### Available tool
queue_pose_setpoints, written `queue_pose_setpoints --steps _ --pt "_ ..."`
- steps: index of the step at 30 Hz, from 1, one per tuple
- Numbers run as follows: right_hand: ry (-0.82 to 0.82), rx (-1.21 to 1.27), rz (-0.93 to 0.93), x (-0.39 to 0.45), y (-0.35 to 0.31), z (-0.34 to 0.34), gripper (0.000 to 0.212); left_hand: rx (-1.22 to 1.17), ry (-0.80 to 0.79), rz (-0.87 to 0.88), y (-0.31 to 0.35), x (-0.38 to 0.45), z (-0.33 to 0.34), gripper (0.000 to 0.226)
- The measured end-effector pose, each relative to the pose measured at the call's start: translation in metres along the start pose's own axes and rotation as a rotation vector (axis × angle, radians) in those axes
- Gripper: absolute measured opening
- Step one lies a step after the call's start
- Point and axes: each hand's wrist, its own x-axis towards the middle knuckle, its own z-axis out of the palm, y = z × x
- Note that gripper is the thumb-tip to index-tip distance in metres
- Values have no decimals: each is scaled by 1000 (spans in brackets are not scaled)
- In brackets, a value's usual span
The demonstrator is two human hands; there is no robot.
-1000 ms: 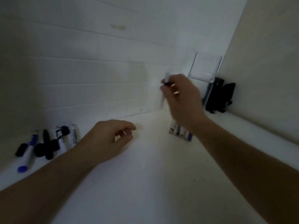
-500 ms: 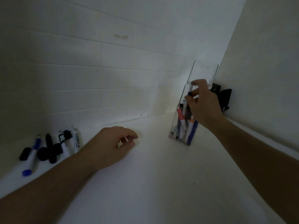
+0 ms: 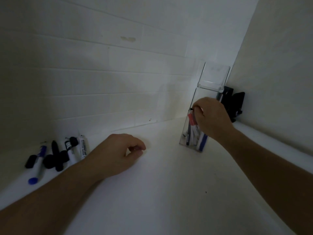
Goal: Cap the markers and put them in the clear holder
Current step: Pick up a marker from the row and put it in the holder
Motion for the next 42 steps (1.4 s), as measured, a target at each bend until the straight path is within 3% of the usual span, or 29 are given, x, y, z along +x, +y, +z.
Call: queue_pose_setpoints --steps 3,4,8,11,13,19,25,30,36,42 --pt "246 -27 -195 -10 -22 1 19 122 68 24 -3 0 -17 23" --pt "250 21 -249 -14 -37 4 19 158 105 3 -4 1 -27 21" --pt "-70 402 -317 -31 -127 36 24 219 236 -229 -24 -7 -72 13" --pt "-337 594 -310 -41 -188 60 29 153 203 -515 -48 -16 -97 13" --pt "-455 626 -295 -42 -221 74 31 198 168 -597 -63 -20 -105 15" --pt "-489 634 -308 -30 -257 93 25 296 101 -701 -75 -23 -104 16" --pt "-550 305 -260 -23 -229 95 28 444 -115 -866 -76 -22 -96 15" --pt "-601 277 -214 -27 -181 91 35 537 -185 -875 -79 -19 -90 18" --pt "-366 457 -149 -52 -157 89 28 598 -76 -734 -61 -11 -69 26" --pt "-253 629 44 -57 -140 85 25 329 39 -576 -27 -8 -45 17"
